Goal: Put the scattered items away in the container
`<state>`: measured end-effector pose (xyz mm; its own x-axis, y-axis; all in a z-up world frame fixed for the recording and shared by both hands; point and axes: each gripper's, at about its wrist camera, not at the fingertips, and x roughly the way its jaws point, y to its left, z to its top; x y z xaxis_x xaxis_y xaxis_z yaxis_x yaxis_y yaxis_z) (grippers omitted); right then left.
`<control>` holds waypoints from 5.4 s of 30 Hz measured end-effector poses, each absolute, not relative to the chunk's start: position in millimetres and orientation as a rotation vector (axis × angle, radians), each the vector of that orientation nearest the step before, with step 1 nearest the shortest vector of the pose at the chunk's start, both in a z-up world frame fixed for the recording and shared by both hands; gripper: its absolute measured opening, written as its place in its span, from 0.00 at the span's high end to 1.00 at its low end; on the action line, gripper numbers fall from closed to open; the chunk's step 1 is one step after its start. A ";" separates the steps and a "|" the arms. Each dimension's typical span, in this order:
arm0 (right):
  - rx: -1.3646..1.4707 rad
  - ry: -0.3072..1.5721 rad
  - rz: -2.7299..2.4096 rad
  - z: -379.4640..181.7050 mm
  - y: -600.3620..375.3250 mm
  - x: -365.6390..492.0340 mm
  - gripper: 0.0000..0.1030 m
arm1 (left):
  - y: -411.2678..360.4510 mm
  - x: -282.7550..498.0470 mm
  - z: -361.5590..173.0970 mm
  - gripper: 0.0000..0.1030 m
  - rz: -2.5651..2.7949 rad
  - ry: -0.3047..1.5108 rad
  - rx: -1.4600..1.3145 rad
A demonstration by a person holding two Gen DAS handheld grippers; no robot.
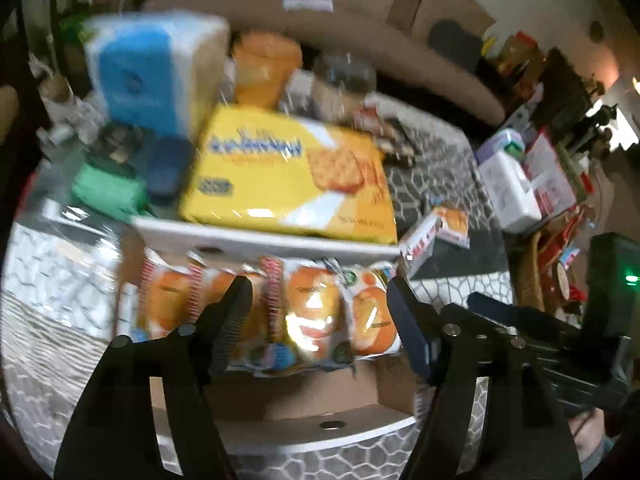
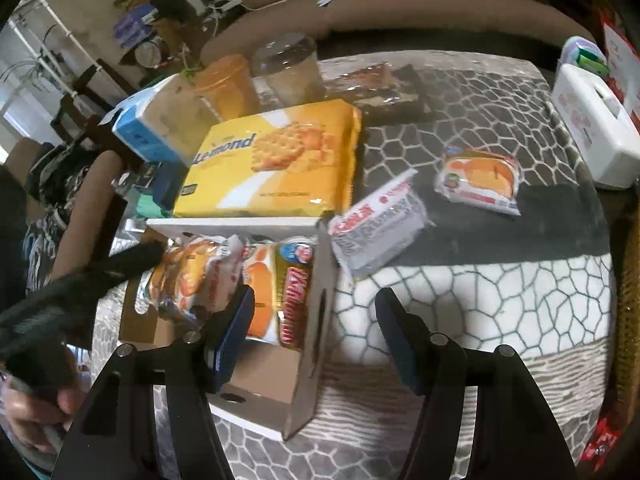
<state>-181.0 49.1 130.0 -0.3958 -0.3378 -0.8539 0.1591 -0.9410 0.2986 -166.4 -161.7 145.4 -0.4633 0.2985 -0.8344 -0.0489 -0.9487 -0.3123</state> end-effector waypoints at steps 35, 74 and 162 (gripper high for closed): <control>1.463 0.051 -2.575 98.2 31.5 -186.3 0.39 | -155.2 -169.9 100.4 0.47 2.564 0.003 -1.595; 1.686 -0.854 -2.402 32.2 220.5 -303.2 0.21 | 72.0 -257.5 39.9 0.27 2.233 0.735 -1.472; 1.349 -0.259 -2.154 126.7 -40.5 -111.4 0.28 | -227.8 -123.0 116.5 0.63 2.397 -0.300 -1.588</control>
